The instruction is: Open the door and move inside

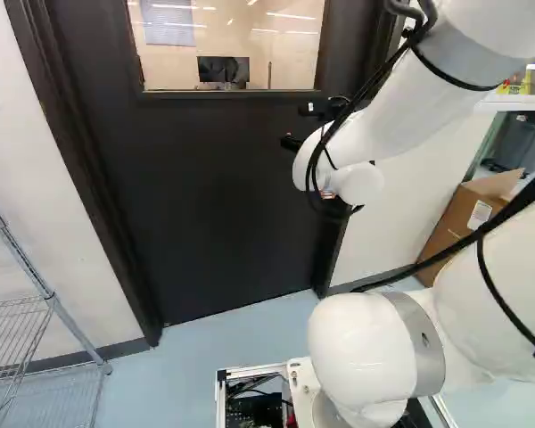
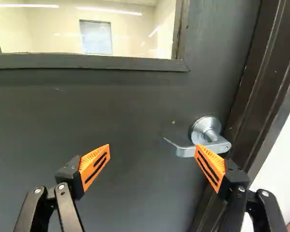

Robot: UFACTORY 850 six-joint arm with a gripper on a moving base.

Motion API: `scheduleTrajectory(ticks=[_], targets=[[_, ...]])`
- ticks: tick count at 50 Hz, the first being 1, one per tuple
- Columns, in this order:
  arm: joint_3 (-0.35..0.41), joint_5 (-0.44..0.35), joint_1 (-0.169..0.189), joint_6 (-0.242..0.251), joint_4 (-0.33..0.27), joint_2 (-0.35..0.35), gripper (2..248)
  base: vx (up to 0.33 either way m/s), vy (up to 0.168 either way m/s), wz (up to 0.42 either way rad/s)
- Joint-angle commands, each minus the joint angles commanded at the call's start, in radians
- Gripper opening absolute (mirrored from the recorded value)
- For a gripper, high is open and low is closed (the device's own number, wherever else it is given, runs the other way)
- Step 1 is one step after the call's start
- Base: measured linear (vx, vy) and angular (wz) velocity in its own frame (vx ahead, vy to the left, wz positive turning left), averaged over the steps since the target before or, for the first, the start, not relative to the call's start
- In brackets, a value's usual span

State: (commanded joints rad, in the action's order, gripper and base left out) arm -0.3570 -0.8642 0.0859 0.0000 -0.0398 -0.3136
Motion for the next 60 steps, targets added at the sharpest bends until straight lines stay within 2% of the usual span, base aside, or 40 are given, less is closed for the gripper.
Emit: scheduleTrajectory(ticks=[11,24,44,60], targets=[[-0.045,0.011,0.004,0.0,-0.027,0.025,247,0.0,0.0,0.0],[-0.081,0.013,0.012,0.0,-0.031,0.062,247,0.0,0.0,0.0],[-0.102,0.013,0.019,0.0,-0.031,0.087,247,0.0,0.0,0.0],[-0.118,0.013,0.026,0.0,-0.031,0.141,247,0.0,0.0,0.0]])
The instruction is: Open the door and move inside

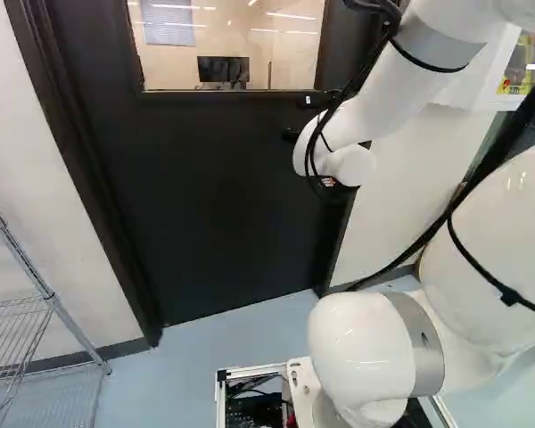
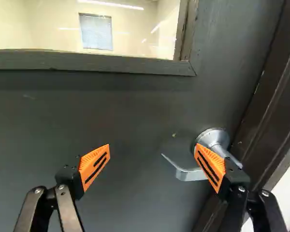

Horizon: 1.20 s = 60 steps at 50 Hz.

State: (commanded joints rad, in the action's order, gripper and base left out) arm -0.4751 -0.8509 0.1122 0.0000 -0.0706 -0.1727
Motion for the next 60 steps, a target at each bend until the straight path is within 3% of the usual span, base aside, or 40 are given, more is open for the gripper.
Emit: scheduleTrajectory(ticks=[60], targets=[[0.025,0.0,0.0,0.0,0.0,0.121,247,0.0,0.0,0.0]])
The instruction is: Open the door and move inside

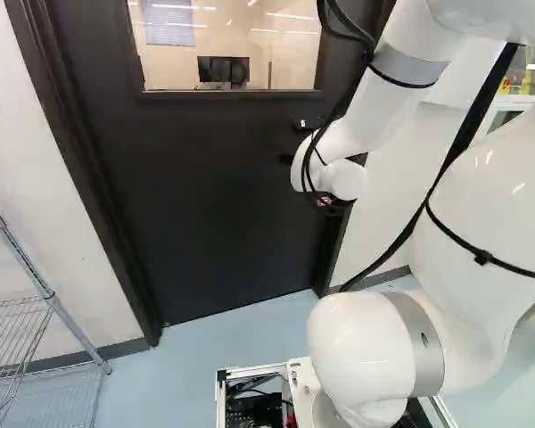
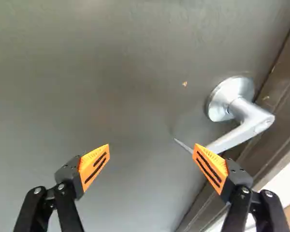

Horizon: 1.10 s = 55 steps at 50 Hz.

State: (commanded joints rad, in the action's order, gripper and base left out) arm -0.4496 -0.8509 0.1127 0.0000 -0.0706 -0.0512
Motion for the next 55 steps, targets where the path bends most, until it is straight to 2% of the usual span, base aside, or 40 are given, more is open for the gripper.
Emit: scheduleTrajectory(ticks=[24,34,45,55], targets=[[0.006,0.0,0.0,0.0,0.0,0.028,247,0.0,0.0,0.0],[0.047,0.0,0.005,0.0,0.0,-0.013,247,0.0,0.0,0.0],[0.1,0.0,0.019,0.0,0.0,-0.088,247,0.0,0.0,0.0],[0.114,0.0,0.025,0.0,0.0,-0.128,247,0.0,0.0,0.0]])
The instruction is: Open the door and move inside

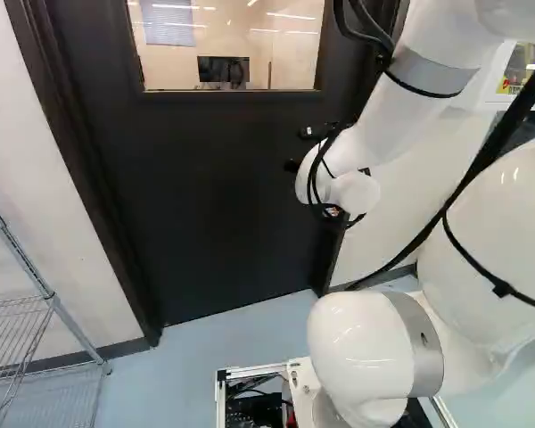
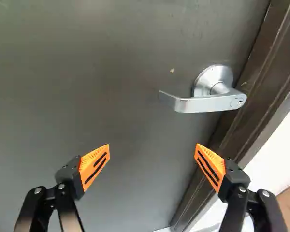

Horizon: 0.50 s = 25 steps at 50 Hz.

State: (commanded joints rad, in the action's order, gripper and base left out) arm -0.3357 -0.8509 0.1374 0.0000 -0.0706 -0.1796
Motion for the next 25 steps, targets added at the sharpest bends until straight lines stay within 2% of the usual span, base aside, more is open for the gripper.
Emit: scheduleTrajectory(ticks=[25], targets=[[-0.007,0.0,0.001,0.0,0.0,-0.059,247,0.0,0.0,0.0]])
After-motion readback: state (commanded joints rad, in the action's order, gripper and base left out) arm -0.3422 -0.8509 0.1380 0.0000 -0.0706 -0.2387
